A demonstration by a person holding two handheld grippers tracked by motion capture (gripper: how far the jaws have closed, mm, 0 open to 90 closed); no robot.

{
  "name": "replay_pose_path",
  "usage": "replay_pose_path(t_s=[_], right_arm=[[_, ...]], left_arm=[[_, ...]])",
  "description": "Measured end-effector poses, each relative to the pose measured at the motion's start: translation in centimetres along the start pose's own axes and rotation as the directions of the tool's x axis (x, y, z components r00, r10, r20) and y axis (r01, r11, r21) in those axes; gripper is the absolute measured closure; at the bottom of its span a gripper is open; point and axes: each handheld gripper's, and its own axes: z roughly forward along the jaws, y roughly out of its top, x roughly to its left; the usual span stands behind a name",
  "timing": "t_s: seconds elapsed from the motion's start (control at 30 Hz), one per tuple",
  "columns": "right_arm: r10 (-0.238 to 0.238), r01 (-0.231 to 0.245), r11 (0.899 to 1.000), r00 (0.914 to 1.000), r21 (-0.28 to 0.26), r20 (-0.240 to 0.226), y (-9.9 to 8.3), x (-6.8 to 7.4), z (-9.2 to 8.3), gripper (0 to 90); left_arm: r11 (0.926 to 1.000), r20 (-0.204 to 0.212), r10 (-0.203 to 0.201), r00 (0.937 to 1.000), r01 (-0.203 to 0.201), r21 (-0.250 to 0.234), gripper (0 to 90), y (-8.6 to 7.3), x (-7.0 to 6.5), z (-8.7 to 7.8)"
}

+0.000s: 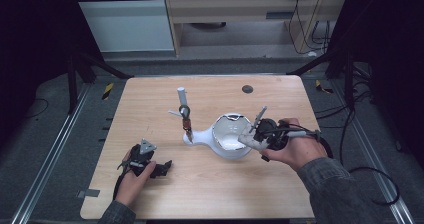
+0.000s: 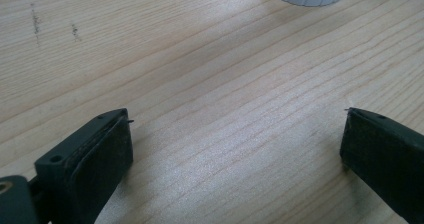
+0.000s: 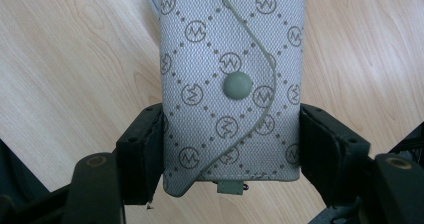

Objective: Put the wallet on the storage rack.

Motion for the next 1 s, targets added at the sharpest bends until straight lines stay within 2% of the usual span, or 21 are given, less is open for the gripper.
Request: replay_pose_path(t_s=[0.57,1.0], right_arm=[[-0.033,0.035,0.997,0.999,0.064,-0.031,3.3,-0.1,3.1,32.2],[-0.049,0.053,0.994,0.9979,0.092,-0.043,4.8,-0.2,3.7,32.1]], left_arm=[[1.0,0.002,0.001,1.0,-0.001,0.002,0.0,0.0,0.0,0.0],[1.0,0.005,0.003,1.0,-0.003,0.001,0.0,0.0,0.0,0.0]])
